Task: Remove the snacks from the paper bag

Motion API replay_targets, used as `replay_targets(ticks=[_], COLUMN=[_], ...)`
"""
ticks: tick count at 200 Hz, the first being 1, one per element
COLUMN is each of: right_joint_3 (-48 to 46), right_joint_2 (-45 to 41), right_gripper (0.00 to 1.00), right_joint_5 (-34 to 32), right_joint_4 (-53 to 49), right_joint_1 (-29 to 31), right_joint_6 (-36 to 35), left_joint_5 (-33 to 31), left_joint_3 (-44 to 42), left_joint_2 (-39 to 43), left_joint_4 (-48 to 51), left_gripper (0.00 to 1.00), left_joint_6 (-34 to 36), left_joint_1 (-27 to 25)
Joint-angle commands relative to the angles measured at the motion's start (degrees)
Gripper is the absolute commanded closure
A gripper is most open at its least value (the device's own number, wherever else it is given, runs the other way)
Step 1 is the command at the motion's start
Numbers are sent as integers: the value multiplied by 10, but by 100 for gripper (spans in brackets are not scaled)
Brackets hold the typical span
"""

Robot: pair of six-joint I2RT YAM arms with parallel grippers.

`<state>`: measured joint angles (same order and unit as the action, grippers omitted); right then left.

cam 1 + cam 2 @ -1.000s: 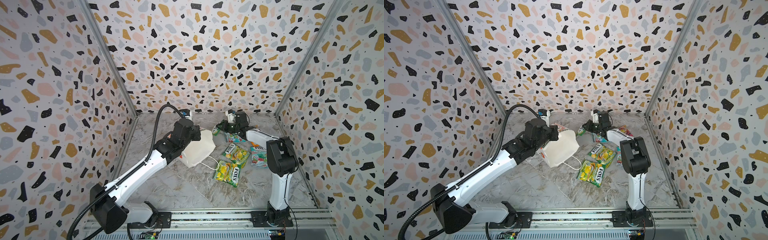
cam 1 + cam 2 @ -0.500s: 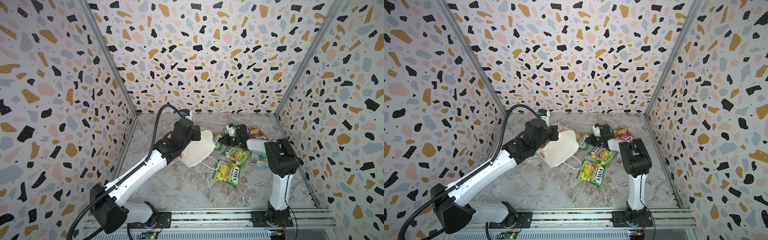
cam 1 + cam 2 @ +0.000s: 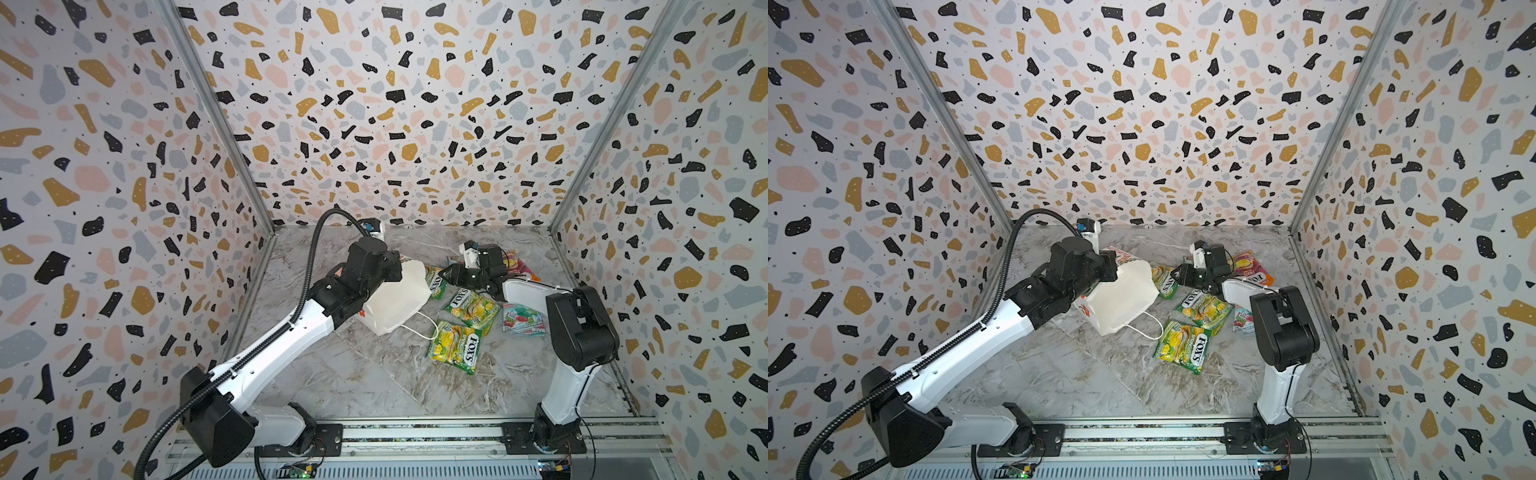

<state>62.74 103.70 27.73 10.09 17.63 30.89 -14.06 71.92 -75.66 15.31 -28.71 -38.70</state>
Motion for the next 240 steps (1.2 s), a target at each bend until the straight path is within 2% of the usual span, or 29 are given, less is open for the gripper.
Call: replay_targets(ticks=[1,47,80,114,173,240], right_joint_3=[-23,-106,-177,-223,-264,-275], right_joint_2=[-71,-180,-255,-318,-316,-268], right_gripper=[46,46,46,46,46,48], right_joint_5=[-12,80,149,163,157,158], right_joint_4=[-30,-74,-94,-101,-51,8], right_joint_1=[-5,-8,-4,28,86,105], right_joint_6=[-40,-74,-73,-63,-17,18], left_joint_5=[1,-3,-5,-5,-3,3], left_joint_3=[3,5,6,11,14,15], left_joint_2=[-3,-3,-4,-9,-10,-11], left_joint_4=[-30,-34,-37,-38,-41,-42], left_gripper=[100,100,100,100,100,100], left_joint_6=[-2,-3,-4,-5,-7,-12], left_joint_1=[2,2,2,2,2,2])
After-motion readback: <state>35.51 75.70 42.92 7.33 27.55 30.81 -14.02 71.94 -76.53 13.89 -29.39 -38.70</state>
